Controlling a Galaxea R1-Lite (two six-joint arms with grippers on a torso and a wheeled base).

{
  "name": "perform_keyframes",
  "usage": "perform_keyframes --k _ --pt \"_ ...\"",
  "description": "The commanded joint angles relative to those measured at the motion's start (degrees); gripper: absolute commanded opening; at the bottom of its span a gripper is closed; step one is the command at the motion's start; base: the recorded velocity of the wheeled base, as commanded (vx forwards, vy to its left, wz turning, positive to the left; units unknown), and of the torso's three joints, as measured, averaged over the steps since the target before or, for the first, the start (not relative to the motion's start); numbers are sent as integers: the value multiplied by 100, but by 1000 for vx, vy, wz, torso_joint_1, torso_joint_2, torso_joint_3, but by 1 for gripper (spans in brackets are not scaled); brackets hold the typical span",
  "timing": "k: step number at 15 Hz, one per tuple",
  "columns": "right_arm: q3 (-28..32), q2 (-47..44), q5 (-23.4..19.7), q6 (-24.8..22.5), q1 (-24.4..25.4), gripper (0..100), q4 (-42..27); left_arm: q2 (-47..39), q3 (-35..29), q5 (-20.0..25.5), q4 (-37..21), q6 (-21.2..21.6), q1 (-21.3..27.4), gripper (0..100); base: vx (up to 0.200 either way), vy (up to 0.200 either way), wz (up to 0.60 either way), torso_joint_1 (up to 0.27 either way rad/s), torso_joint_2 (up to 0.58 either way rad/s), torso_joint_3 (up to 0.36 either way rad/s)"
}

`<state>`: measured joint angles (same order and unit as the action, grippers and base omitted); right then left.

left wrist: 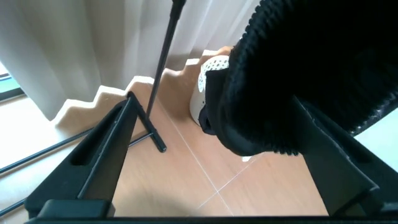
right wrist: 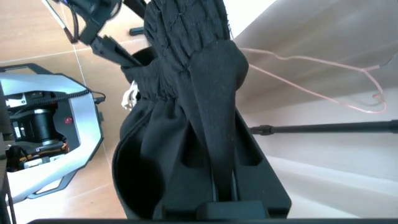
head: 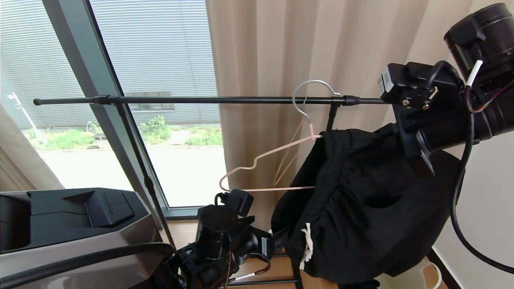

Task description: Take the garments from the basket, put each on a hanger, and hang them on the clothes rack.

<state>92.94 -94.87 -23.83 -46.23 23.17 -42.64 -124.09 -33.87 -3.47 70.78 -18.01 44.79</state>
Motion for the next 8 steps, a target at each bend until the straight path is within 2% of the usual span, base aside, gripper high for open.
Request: perform_keyframes --k 1,2,5,8 --pt "-145 109 -69 8 3 0 204 -116 -32 -13 6 -1 83 100 0 0 0 0 0 0" --pt "-197 144 -69 8 3 0 292 -142 -32 -13 6 -1 83 0 0 0 0 0 0 0" --pt "-312 135 -69 140 -32 0 353 25 29 -39 41 16 83 0 0 0 0 0 0 0" --pt "-496 118 -78 290 -393 0 362 684 407 -48 41 78 -146 0 0 0 0 0 0 0"
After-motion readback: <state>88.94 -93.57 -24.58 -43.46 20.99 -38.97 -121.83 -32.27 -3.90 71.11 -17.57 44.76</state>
